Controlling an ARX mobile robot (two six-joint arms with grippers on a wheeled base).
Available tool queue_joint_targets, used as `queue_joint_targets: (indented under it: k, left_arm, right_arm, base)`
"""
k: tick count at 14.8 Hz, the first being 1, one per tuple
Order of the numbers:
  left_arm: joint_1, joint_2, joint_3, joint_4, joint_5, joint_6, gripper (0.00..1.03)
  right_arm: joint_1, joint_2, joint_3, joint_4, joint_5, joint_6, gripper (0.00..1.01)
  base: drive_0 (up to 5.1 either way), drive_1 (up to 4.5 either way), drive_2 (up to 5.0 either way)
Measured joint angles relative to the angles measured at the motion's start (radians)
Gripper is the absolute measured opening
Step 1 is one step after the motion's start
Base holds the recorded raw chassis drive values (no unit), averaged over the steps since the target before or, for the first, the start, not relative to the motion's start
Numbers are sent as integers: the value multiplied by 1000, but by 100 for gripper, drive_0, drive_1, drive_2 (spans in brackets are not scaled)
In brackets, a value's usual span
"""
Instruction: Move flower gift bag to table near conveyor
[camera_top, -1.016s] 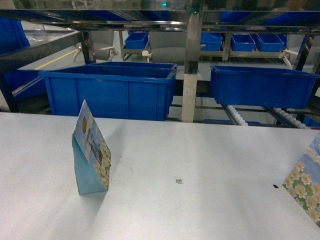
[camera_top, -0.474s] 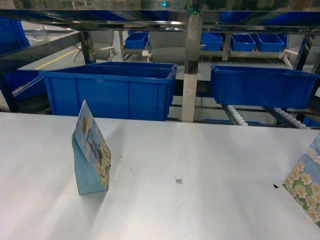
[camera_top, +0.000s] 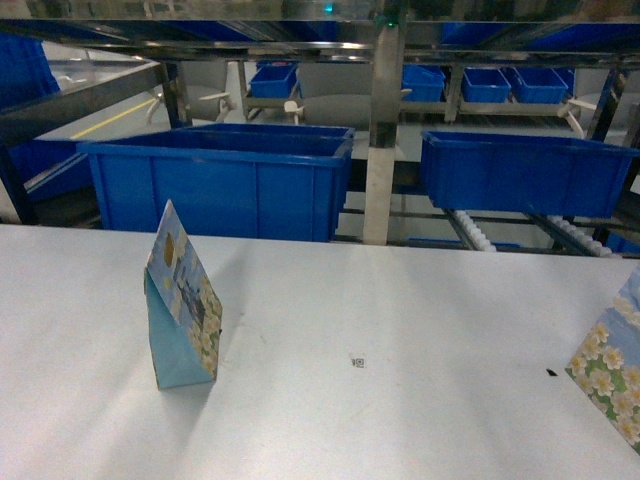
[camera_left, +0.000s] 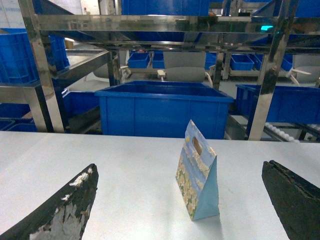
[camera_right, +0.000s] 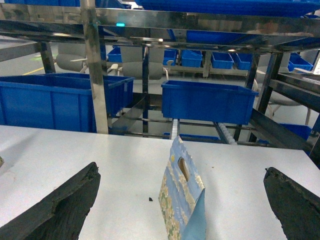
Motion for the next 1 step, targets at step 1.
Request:
queue_joint_targets:
  k: [1]
  left_arm:
    - [0,0,0,0,0,0,98]
  right_arm:
    - [0,0,0,0,0,0,98]
  base:
    - [0,0,0]
